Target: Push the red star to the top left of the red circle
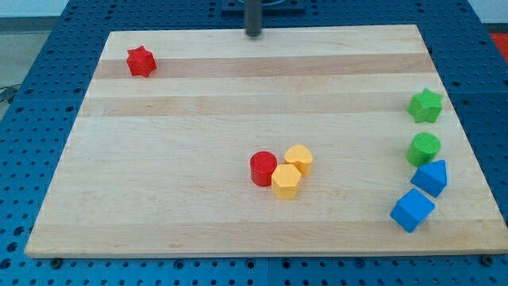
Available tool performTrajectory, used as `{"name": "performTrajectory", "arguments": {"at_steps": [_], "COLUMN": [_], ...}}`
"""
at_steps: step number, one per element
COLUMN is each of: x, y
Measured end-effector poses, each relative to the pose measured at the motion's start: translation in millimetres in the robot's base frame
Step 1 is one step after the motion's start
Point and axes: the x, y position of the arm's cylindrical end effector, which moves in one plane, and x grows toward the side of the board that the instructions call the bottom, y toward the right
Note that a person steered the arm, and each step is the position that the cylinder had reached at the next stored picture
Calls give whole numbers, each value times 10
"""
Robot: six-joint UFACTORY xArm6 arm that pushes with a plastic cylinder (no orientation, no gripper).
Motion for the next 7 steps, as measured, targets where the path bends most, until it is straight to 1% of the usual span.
{"name": "performTrajectory", "arguments": {"at_steps": [3,4,5,6,7], "x": [17,24,56,592,1340], "y": [-2004,-2439,-2388,-1877,-1192]}}
